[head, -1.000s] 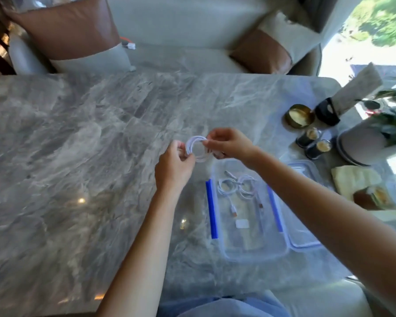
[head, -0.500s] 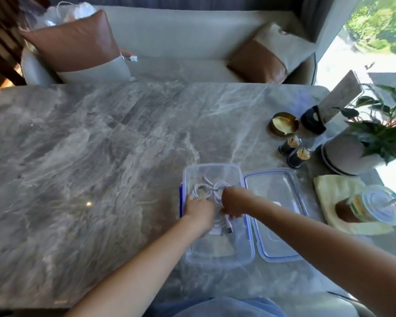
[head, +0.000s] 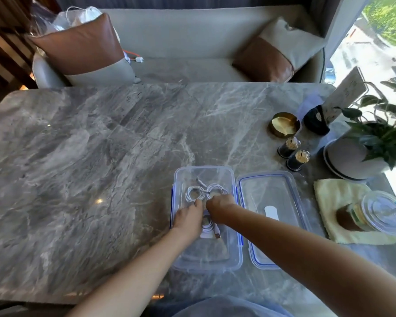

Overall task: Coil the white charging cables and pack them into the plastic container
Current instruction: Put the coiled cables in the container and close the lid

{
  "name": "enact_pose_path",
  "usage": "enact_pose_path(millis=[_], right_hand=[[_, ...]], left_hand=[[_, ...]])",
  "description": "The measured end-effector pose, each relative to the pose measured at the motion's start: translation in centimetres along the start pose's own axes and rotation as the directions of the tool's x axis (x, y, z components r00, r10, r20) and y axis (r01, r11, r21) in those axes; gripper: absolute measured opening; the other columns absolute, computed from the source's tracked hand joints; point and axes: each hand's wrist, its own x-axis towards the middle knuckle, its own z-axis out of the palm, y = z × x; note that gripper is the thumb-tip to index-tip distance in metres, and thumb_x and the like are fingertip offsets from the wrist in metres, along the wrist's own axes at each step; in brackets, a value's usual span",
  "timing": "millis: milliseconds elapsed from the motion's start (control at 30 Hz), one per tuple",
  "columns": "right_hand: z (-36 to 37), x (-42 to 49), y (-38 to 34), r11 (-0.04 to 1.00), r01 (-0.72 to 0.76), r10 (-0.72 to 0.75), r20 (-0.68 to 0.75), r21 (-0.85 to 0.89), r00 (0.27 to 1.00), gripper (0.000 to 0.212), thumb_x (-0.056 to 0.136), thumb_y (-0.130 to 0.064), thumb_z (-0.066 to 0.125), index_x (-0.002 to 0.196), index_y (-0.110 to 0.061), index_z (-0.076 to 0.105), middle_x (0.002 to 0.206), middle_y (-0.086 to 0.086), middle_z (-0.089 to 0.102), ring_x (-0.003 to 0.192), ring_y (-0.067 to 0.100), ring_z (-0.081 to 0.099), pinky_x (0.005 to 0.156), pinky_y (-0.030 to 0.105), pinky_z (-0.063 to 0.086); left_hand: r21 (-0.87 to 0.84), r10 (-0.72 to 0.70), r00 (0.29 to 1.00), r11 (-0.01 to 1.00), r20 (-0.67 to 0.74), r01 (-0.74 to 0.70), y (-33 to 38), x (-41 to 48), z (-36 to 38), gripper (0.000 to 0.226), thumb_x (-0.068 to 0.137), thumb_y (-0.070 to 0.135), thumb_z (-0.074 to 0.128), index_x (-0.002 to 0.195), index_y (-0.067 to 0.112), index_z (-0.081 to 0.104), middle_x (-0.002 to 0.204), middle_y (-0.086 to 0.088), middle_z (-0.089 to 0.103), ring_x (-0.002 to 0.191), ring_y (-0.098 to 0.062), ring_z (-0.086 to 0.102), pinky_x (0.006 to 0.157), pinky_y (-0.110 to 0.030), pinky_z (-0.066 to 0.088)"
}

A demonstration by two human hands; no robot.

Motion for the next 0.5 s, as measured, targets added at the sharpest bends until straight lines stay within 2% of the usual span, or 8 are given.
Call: enact_pose_path(millis=[100, 167, 267, 333, 400, 433, 500], right_hand=[[-0.2, -0.1, 0.1, 1.000, 0.019, -0.019, -0.001, 0.007, 1.000, 0.038, 0.091, -0.021, 0.052, 0.128, -0.012, 0.050, 0.133, 0.008, 0.056, 0.122, 0.026, 0.053, 0.095, 0.035, 0.044], [-0.9, -0.8, 0.2, 0.998, 0.037, -0.036, -0.013, 0.052, 0.999, 0.039, 0.090, -0.025, 0.055, 0.126, -0.010, 0.052, 0.131, 0.010, 0.057, 0.120, 0.027, 0.055, 0.094, 0.036, 0.046], [-2.9, -2.7, 1.9, 0.957, 0.092, -0.059, -0.128, 0.275, 0.990, 0.037, 0.088, -0.033, 0.058, 0.118, -0.011, 0.059, 0.122, 0.014, 0.062, 0.112, 0.031, 0.059, 0.088, 0.039, 0.048], [-3.8, -4.6, 5.0, 0.803, 0.126, 0.026, -0.245, 0.583, 0.969, 0.026, 0.088, -0.030, 0.056, 0.108, -0.015, 0.065, 0.107, 0.011, 0.069, 0.096, 0.028, 0.066, 0.079, 0.036, 0.051], [-3.0, -7.1, 9.4, 0.566, 0.136, 0.248, -0.326, 0.813, 0.912, 0.020, 0.090, -0.023, 0.053, 0.105, -0.015, 0.065, 0.090, 0.003, 0.071, 0.076, 0.017, 0.067, 0.069, 0.032, 0.054], [-1.8, -8.4, 11.5, 0.490, 0.123, 0.374, -0.336, 0.863, 0.864, 0.019, 0.091, -0.021, 0.053, 0.104, -0.015, 0.064, 0.087, 0.000, 0.069, 0.073, 0.014, 0.065, 0.069, 0.033, 0.055], [1.4, -10.5, 14.8, 0.432, 0.019, 0.531, -0.271, 0.902, 0.803, 0.021, 0.091, -0.018, 0.054, 0.108, -0.011, 0.063, 0.097, 0.004, 0.068, 0.084, 0.017, 0.064, 0.081, 0.040, 0.054]], left_hand=[[-0.043, -0.013, 1.000, 0.999, 0.025, 0.014, 0.0, 0.0, 0.3, 0.034, 0.084, 0.008, 0.050, 0.117, 0.009, 0.042, 0.126, -0.013, 0.051, 0.108, -0.038, 0.058, 0.081, -0.044, 0.046], [-0.115, -0.047, 0.998, 0.992, 0.038, 0.052, 0.0, 0.0, 0.5, 0.033, 0.085, 0.012, 0.049, 0.117, 0.012, 0.043, 0.125, -0.013, 0.052, 0.107, -0.038, 0.059, 0.081, -0.044, 0.046], [-0.106, -0.081, 0.997, 0.991, 0.020, 0.083, 0.3, 0.2, -0.1, 0.031, 0.087, 0.019, 0.046, 0.117, 0.010, 0.047, 0.129, -0.013, 0.046, 0.112, -0.036, 0.055, 0.085, -0.043, 0.046], [-0.097, -0.080, 0.995, 0.993, -0.065, 0.074, 0.9, 0.3, -1.2, 0.031, 0.088, 0.018, 0.046, 0.118, 0.009, 0.046, 0.129, -0.011, 0.043, 0.114, -0.033, 0.052, 0.087, -0.043, 0.045], [-0.217, -0.019, 0.969, 0.976, -0.247, -0.036, 2.7, 0.2, -2.9, 0.022, 0.088, 0.017, 0.047, 0.109, 0.012, 0.048, 0.120, -0.008, 0.048, 0.108, -0.028, 0.052, 0.081, -0.039, 0.044], [-0.284, 0.029, 0.936, 0.949, -0.351, -0.136, 3.9, 0.1, -3.9, 0.015, 0.088, 0.016, 0.047, 0.102, 0.013, 0.049, 0.113, -0.006, 0.051, 0.103, -0.025, 0.053, 0.076, -0.036, 0.043], [-0.365, 0.129, 0.865, 0.869, -0.485, -0.335, 7.2, -0.1, -5.7, 0.009, 0.086, 0.015, 0.049, 0.095, 0.014, 0.049, 0.103, -0.004, 0.054, 0.094, -0.022, 0.053, 0.070, -0.031, 0.040]])
